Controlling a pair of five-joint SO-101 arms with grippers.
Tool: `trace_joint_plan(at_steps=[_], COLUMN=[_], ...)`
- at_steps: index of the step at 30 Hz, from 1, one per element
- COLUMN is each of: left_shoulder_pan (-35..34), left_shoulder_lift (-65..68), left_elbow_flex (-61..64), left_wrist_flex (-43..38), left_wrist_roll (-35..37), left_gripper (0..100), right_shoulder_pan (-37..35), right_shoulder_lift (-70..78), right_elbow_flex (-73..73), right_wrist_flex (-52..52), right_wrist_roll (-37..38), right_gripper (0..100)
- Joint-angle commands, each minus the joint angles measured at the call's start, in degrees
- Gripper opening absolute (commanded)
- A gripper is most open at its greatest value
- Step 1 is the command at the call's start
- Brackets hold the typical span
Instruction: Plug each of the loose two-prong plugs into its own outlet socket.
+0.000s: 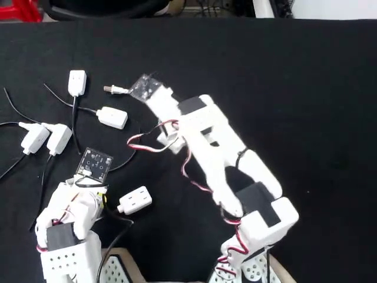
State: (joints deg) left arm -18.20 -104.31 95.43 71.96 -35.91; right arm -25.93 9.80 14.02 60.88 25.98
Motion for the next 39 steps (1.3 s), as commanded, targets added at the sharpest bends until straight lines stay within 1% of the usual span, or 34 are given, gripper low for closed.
trace_joint_plan(at_steps=[1, 5, 9, 12, 13, 14, 17, 20, 23, 27, 30, 32, 33, 36, 38, 39], left_shoulder_pan=[0.04, 0.04, 0.04, 0.04, 0.04, 0.04, 0.04, 0.04, 0.04, 0.04, 0.04, 0.04, 0.04, 0.04, 0.04, 0.04], left_shoulder_lift=[-0.09, -0.09, -0.09, -0.09, -0.09, -0.09, -0.09, -0.09, -0.09, -0.09, -0.09, -0.09, -0.09, -0.09, -0.09, -0.09], left_elbow_flex=[-0.31, -0.31, -0.31, -0.31, -0.31, -0.31, -0.31, -0.31, -0.31, -0.31, -0.31, -0.31, -0.31, -0.31, -0.31, -0.31], left_wrist_flex=[-0.97, -0.97, -1.05, -1.05, -1.05, -1.14, -1.23, -1.23, -1.14, -1.05, -1.05, -1.05, -1.05, -0.97, -0.97, -0.97], left_wrist_roll=[-0.44, -0.44, -0.44, -0.44, -0.44, -0.44, -0.44, -0.44, -0.44, -0.44, -0.44, -0.44, -0.44, -0.44, -0.44, -0.44], left_gripper=[20, 20, 20, 20, 20, 20, 20, 20, 20, 20, 20, 20, 20, 20, 20, 20], right_shoulder_pan=[3.78, 4.22, 4.22, 5.01, 5.27, 5.36, 5.63, 7.56, 11.69, 18.90, 25.05, 29.36, 31.47, 35.34, 36.57, 36.75], right_shoulder_lift=[5.58, 11.38, 13.05, 13.05, 13.05, 12.97, 10.86, 5.93, -0.13, -5.85, -7.69, -7.69, -7.69, -7.69, -7.87, -8.22], right_elbow_flex=[0.04, -1.98, -4.18, -4.62, -4.70, -4.88, -6.73, -7.87, -7.60, -6.37, -3.56, -2.24, -1.80, -1.63, -1.98, -2.15], right_wrist_flex=[-6.15, -6.07, -6.07, -5.63, -4.66, -3.52, 4.40, 13.54, 19.69, 29.45, 31.82, 28.92, 25.93, 19.43, 18.81, 18.73], right_wrist_roll=[3.16, 3.25, 2.90, 2.11, 1.41, 1.14, 1.76, 8.88, 16.09, 29.89, 42.20, 49.76, 51.87, 52.48, 50.99, 48.53], right_gripper=[11.6, 11.4, 10.3, 0.6, 2.1, 1.2, 1.1, 1.1, 1.1, 1.1, 1.1, 1.1, 1.1, 2.5, 8.1, 11.9])
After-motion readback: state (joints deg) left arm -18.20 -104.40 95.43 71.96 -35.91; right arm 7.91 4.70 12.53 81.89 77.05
